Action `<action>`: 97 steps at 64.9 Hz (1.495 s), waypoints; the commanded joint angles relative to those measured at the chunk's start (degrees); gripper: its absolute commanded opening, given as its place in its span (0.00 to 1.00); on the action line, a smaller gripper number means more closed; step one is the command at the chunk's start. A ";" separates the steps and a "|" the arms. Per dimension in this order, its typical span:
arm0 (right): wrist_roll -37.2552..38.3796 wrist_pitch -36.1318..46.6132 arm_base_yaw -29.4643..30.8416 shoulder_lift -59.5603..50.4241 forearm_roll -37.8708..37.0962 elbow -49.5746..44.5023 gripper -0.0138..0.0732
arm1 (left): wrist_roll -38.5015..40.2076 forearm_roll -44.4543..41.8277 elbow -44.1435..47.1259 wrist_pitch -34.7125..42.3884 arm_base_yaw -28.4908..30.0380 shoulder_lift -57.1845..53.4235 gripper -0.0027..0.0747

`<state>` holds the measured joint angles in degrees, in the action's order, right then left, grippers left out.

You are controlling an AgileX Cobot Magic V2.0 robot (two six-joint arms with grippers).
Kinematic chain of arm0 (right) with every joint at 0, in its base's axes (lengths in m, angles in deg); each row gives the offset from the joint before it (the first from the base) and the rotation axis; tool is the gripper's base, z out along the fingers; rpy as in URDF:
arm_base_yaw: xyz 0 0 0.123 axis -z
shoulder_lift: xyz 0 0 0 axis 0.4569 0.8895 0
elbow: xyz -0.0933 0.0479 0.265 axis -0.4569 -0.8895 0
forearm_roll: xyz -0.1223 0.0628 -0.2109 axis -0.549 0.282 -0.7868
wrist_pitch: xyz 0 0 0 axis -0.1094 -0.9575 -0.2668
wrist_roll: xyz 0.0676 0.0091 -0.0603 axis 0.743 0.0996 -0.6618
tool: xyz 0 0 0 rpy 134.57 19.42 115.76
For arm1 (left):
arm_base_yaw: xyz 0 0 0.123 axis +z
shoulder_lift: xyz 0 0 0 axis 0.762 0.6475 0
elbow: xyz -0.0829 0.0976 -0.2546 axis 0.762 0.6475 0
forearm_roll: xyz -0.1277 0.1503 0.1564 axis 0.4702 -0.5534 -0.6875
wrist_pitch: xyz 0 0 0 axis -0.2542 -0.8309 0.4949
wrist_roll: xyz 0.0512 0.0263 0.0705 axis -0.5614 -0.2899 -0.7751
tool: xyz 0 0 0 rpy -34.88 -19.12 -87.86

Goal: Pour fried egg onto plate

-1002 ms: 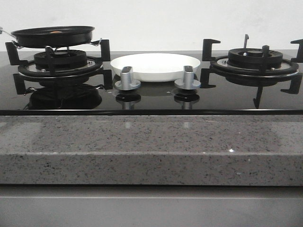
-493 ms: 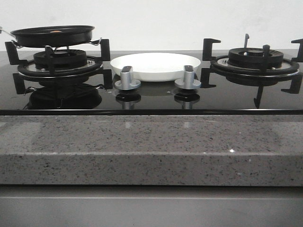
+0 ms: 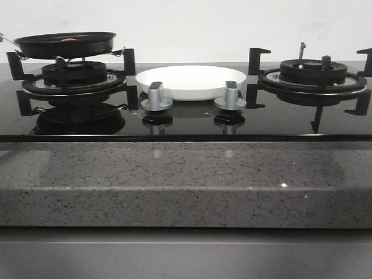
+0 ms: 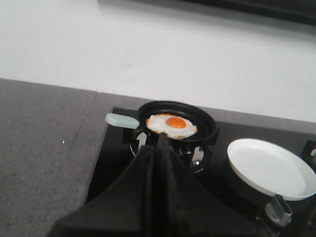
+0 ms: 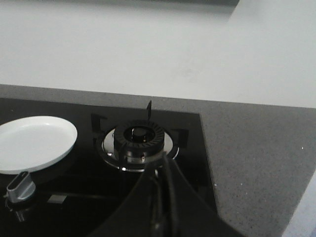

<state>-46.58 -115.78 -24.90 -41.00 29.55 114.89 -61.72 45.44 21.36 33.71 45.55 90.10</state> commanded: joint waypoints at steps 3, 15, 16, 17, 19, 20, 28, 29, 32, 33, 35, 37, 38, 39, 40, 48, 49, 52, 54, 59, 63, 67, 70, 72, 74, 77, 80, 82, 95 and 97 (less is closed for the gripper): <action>-0.38 2.93 0.20 3.11 -0.08 1.79 0.08 | 0.12 0.56 -1.61 1.83 -0.21 2.88 0.01; -0.38 1.74 0.20 4.83 -0.08 1.79 0.08 | 0.12 0.59 -0.72 2.16 -0.21 5.10 0.01; -0.38 1.48 0.20 4.98 -0.08 1.79 0.08 | 0.12 0.59 -0.58 2.16 -0.21 5.38 0.01; -0.38 1.31 0.20 5.10 -0.08 1.79 0.08 | 0.12 0.59 -0.49 2.16 -0.21 5.53 0.01; -0.38 0.95 0.20 5.36 -0.08 1.79 0.08 | 0.12 0.59 -0.36 2.16 -0.21 5.89 0.01; -0.38 0.65 0.20 5.50 -0.13 1.79 0.08 | 0.12 0.59 -0.24 2.16 -0.21 5.94 0.01; -0.38 -1.02 0.20 6.53 -0.13 1.79 0.15 | 0.12 0.59 -0.13 2.16 -0.21 7.34 0.03; -0.38 -1.22 0.20 6.60 -0.18 1.79 0.19 | 0.12 0.59 -0.13 2.16 -0.21 7.63 0.04; -0.38 -1.64 0.20 7.09 -0.18 1.79 0.29 | 0.12 0.59 -0.13 2.16 -0.21 8.10 0.10; -0.38 -1.70 0.20 7.17 -0.18 1.79 0.34 | 0.12 0.59 -0.13 2.16 -0.21 8.35 0.14; -0.38 -1.94 0.20 7.52 -0.18 1.79 0.43 | 0.12 0.59 -0.13 2.16 -0.21 8.63 0.21; -0.38 -2.08 0.20 7.74 -0.18 1.79 0.52 | 0.12 0.59 -0.13 2.16 -0.21 8.87 0.30; -0.38 -2.08 0.20 7.87 -0.18 1.79 0.55 | 0.12 0.47 -0.13 2.16 -0.21 9.04 0.33; -0.38 -2.08 0.20 7.98 -0.18 1.79 0.58 | 0.12 0.46 -0.13 2.16 -0.21 9.16 0.38; -0.38 -2.15 0.20 8.13 -0.18 1.79 0.62 | 0.12 0.46 -0.13 2.16 -0.21 9.29 0.41; -0.38 -2.47 0.20 8.94 -0.18 1.79 0.74 | 0.12 0.46 -0.13 2.27 -0.21 9.82 0.65; -0.38 -2.54 0.20 9.08 -0.06 1.79 0.73 | 0.12 0.46 -0.13 2.27 -0.21 9.81 0.66; -0.38 -2.83 0.20 9.57 0.25 1.79 0.73 | 0.12 0.46 -0.13 2.16 -0.21 9.81 0.68; -0.38 -3.11 0.20 10.08 0.75 1.79 0.73 | 0.07 0.46 -0.13 2.05 -0.21 9.81 0.67; -0.62 -5.25 0.14 12.19 2.61 2.49 0.73 | -1.89 0.46 -0.13 1.52 -0.21 9.94 0.67; -2.89 -8.89 -0.32 14.45 5.65 4.07 0.73 | -4.26 0.92 -1.14 -0.66 -0.21 10.68 0.67; -5.97 -11.40 -1.10 17.25 9.34 5.88 0.73 | -6.11 1.01 -2.30 -2.48 -0.21 11.66 0.67; -8.77 -12.81 -2.00 19.97 12.92 7.43 0.73 | -7.94 1.15 -3.17 -3.53 -0.32 12.51 0.67; -10.09 -13.64 -2.53 21.47 14.57 8.52 0.73 | -8.59 1.73 -3.76 -3.95 -0.75 13.00 0.67; -11.17 -14.10 -3.27 23.37 15.62 9.39 0.73 | -8.82 2.22 -4.08 -3.93 -1.56 13.49 0.67; -12.52 -14.80 -4.43 25.97 16.84 10.96 0.73 | -8.99 2.22 -4.37 -3.50 -2.92 14.05 0.67; -13.05 -15.28 -5.61 28.40 17.20 12.57 0.73 | -9.15 1.93 -4.60 -3.50 -5.04 14.55 0.67; -13.15 -15.59 -6.62 30.10 17.14 13.53 0.73 | -9.52 1.67 -4.73 -3.50 -6.42 15.11 0.67; -13.32 -16.60 -11.62 43.65 16.95 22.50 0.68 | -10.76 1.54 -4.73 -2.97 -15.41 17.05 0.67; -13.32 -16.91 -11.99 45.54 16.95 24.45 0.67 | -10.76 1.54 -4.73 -2.97 -16.34 17.14 0.67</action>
<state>-58.96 -134.62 -35.78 0.58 45.01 133.54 -72.24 46.62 18.71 26.28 31.67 106.60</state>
